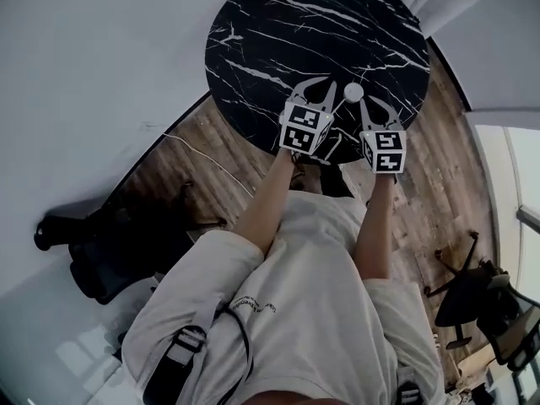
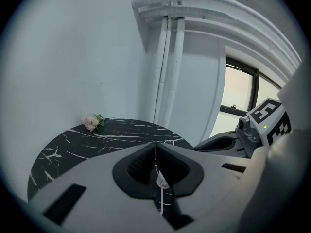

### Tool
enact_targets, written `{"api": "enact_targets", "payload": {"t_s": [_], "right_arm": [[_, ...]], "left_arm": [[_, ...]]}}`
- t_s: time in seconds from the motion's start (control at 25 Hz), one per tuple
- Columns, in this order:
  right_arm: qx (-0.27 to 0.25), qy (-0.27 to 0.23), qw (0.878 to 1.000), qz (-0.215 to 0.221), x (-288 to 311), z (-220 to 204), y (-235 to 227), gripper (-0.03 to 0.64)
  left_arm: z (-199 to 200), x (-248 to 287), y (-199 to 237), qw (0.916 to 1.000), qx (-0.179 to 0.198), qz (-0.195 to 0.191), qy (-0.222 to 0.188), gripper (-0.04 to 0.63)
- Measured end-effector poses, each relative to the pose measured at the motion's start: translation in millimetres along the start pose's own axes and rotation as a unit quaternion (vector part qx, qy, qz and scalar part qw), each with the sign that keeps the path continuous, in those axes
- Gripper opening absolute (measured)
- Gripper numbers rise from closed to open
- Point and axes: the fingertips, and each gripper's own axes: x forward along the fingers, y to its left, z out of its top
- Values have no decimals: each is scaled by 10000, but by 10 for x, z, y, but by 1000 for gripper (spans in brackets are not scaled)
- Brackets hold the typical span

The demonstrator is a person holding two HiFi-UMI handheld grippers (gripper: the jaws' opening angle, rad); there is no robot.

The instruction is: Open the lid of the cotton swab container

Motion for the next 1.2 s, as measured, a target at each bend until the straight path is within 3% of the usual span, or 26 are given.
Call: {"api": "enact_targets", "payload": {"t_s": [0.28, 0.72, 1.0, 1.2], "right_arm": [[-658, 582, 9947, 539, 451, -150, -12, 44], [-767, 1131, 9851, 1041, 763, -428, -34, 288], [-1812, 1604, 9623, 1241, 858, -669, 46, 298], [-1952, 1802, 9561, 1239, 939, -731, 28, 298]], "left_arm": [[-89, 352, 69, 9993, -211, 244, 177, 25], [-199, 540, 137, 9975, -353, 536, 312, 25], [-142, 479, 198, 9969, -226, 671, 344, 25], [-40, 451, 216, 9973, -138, 675, 260, 25]]}}
